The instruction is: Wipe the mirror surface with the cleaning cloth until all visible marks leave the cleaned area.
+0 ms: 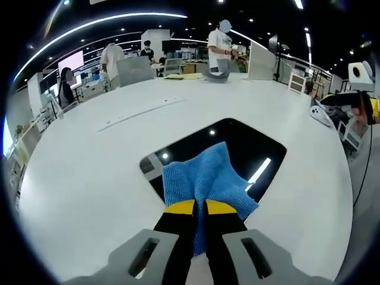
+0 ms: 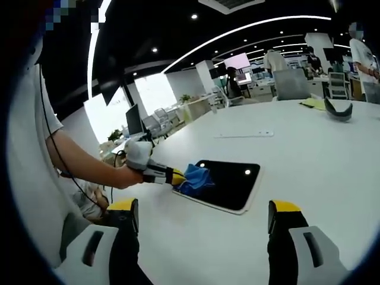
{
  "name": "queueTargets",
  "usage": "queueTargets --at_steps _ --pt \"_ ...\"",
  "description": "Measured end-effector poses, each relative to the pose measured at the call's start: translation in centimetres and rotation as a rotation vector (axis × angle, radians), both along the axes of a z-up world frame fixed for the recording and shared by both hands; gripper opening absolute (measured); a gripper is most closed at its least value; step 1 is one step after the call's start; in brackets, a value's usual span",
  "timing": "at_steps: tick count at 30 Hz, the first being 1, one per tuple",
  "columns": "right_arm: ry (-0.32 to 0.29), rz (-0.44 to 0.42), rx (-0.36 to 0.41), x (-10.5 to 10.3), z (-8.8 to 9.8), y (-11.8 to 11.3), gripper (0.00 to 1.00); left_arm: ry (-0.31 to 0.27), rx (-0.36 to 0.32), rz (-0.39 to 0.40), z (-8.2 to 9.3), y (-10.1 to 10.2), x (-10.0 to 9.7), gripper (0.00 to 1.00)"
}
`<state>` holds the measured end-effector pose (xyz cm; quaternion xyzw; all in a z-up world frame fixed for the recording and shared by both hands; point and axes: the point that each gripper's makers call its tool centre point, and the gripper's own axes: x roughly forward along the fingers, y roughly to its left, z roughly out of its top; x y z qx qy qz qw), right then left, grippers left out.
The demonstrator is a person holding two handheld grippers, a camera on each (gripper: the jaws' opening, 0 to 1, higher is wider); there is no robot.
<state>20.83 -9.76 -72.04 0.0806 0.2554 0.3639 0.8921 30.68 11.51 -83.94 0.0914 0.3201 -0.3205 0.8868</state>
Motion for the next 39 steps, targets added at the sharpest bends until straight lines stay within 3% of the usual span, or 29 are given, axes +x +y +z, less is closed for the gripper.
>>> queueTargets --at_steps 18,39 --pt "-0.017 0.022 -0.002 -0.3 0.8 0.5 0.91 0.016 0.004 -0.006 0.0 0.0 -2.0 0.02" --pt "-0.013 0.009 0.001 -0.7 0.8 0.2 0.91 0.023 0.000 -0.008 0.0 0.0 -2.6 0.02"
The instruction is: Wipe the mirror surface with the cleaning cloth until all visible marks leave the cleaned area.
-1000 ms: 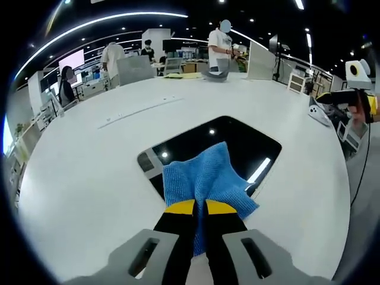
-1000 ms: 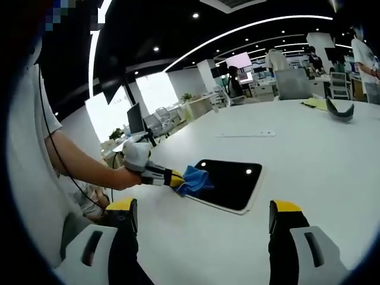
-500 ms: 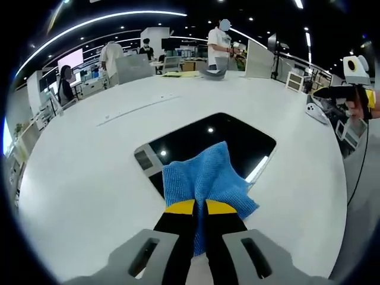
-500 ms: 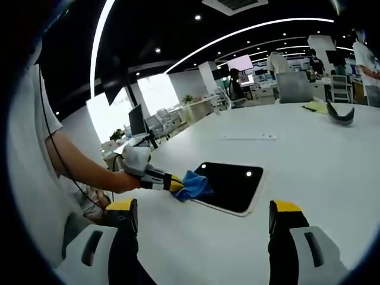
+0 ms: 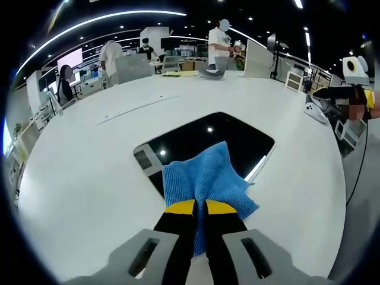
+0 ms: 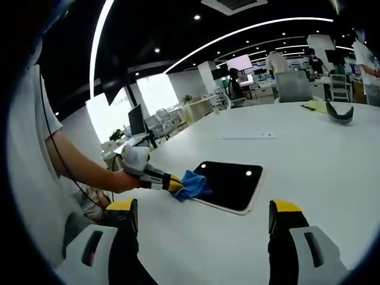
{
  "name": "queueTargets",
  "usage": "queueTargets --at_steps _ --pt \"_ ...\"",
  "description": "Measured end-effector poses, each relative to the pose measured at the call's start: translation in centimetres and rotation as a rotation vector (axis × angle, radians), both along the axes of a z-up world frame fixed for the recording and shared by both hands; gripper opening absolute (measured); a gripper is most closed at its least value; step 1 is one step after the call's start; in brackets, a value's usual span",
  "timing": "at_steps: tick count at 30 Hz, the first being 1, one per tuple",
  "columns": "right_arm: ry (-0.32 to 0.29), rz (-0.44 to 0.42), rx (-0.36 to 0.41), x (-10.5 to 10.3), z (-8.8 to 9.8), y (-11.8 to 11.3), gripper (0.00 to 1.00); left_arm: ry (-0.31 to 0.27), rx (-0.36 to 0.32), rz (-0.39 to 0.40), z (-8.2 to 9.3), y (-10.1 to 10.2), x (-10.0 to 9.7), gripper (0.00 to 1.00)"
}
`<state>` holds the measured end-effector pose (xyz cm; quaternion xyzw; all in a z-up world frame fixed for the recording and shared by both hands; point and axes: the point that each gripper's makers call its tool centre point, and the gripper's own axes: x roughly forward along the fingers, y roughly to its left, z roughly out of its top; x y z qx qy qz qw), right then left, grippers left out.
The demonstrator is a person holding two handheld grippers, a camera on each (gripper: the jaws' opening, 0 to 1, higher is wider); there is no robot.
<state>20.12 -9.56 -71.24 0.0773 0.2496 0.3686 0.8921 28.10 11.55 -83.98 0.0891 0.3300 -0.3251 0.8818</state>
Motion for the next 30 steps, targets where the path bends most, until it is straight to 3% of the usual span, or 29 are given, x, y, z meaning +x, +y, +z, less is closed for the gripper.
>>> queueTargets --at_steps 18,30 --pt "0.003 0.001 -0.014 -0.1 0.2 0.1 0.91 0.023 -0.035 0.022 0.2 0.1 0.1 0.02" --pt "-0.014 0.000 -0.011 -0.3 0.6 0.1 0.91 -0.007 -0.020 0.024 2.3 0.9 -0.8 0.02"
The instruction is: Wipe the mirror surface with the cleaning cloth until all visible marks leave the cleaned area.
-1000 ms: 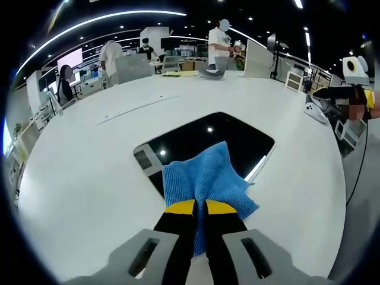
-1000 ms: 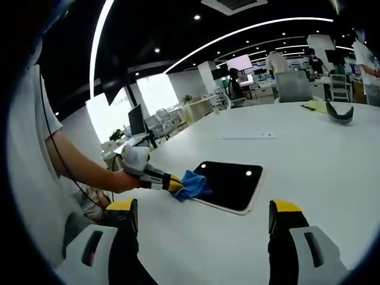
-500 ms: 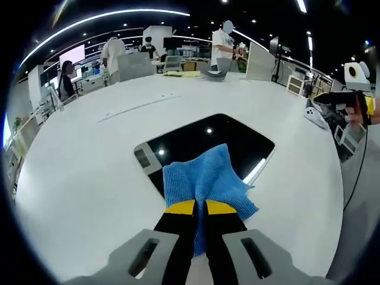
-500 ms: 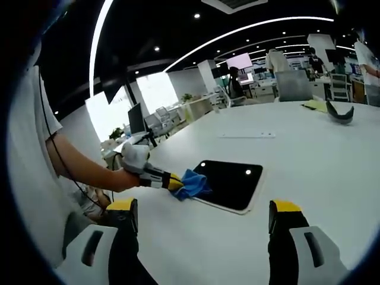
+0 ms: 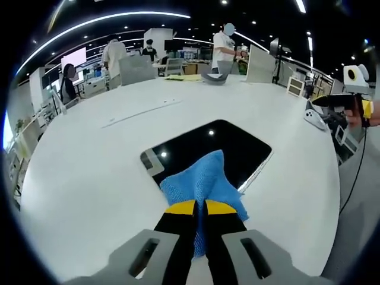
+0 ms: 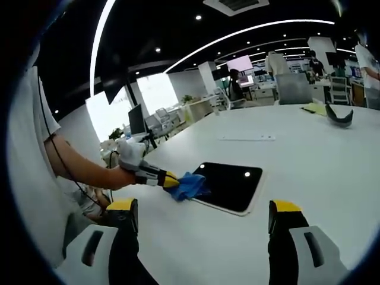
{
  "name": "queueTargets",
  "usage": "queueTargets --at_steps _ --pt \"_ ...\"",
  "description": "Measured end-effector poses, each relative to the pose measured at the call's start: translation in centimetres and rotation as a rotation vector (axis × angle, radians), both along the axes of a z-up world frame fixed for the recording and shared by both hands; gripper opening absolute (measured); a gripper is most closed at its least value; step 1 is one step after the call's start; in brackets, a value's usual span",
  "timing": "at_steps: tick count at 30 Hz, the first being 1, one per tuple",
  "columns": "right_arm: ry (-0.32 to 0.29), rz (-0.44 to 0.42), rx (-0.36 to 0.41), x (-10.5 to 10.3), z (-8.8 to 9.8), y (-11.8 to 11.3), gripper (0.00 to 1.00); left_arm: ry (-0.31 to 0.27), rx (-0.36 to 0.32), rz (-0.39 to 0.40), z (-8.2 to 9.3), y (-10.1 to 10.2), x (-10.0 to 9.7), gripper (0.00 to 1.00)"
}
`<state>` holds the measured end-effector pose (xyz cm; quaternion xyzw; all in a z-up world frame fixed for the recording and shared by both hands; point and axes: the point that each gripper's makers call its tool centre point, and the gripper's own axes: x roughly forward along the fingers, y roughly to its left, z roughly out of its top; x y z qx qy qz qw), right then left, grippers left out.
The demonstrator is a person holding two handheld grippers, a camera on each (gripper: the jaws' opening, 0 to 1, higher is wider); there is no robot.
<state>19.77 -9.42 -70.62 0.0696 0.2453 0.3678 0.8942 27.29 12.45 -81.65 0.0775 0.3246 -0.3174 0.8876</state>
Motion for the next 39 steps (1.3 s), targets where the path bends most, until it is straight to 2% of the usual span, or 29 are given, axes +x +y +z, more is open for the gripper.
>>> queueTargets --at_steps 5,16,29,39 --pt "-0.009 0.001 0.001 -0.3 0.2 0.0 0.90 0.009 0.010 0.016 0.1 1.0 -1.0 0.02" --pt "-0.020 0.000 0.014 -1.4 0.4 -0.2 0.90 0.035 0.030 0.065 0.0 4.3 -4.9 0.02" --pt "-0.027 0.023 0.019 -1.6 0.6 0.5 0.90 0.057 0.030 0.113 0.4 6.8 -8.4 0.02" --pt "-0.020 0.028 0.019 -1.7 0.4 0.7 0.89 0.104 0.049 0.135 -1.2 8.8 -10.9 0.02"
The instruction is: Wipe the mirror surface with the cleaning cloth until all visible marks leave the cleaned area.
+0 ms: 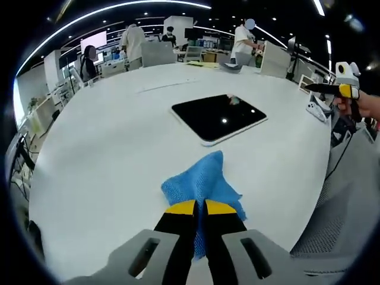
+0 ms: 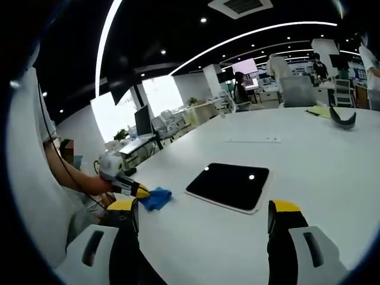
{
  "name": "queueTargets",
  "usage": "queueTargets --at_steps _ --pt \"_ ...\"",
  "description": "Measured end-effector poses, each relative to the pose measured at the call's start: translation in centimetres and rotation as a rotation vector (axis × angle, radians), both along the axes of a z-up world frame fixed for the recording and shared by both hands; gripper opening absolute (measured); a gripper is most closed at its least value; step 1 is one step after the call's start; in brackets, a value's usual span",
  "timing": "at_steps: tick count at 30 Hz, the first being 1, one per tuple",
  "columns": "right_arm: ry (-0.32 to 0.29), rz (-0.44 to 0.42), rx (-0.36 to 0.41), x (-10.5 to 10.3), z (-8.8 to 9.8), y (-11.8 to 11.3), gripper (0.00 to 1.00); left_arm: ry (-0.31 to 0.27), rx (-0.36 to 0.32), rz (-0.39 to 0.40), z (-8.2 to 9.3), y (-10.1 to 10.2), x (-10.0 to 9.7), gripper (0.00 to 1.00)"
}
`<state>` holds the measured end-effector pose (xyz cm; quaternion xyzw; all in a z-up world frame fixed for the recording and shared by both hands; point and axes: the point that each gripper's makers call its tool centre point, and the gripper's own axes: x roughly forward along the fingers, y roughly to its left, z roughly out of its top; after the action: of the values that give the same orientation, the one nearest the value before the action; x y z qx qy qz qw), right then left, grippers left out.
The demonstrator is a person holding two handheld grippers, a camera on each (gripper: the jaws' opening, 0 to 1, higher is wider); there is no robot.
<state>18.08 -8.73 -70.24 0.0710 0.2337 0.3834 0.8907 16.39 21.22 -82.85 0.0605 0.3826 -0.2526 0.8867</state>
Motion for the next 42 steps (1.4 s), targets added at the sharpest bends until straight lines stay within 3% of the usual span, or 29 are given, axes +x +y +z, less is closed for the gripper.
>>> queueTargets --at_steps 14,16,28,33,37,42 --pt "0.009 0.009 -0.013 0.2 0.0 0.3 0.89 0.016 0.000 0.006 -1.9 0.3 -0.5 0.02" --pt "0.012 0.014 -0.017 0.1 0.0 0.4 0.89 -0.013 0.019 -0.017 -1.9 0.3 -0.5 0.02" --pt "0.010 0.016 -0.022 0.0 0.0 0.4 0.89 -0.017 -0.003 0.003 -1.5 0.3 -0.3 0.03" --pt "0.009 0.015 -0.019 0.0 -0.1 0.4 0.89 -0.043 -0.023 -0.012 -0.3 -0.1 -0.1 0.06" --pt "0.006 0.015 -0.014 0.1 0.0 0.4 0.89 -0.081 -0.024 -0.052 1.2 -0.8 -0.3 0.15" --pt "-0.001 0.014 -0.004 0.1 0.2 0.5 0.89 -0.148 -0.078 -0.052 4.2 -1.4 0.1 0.23"
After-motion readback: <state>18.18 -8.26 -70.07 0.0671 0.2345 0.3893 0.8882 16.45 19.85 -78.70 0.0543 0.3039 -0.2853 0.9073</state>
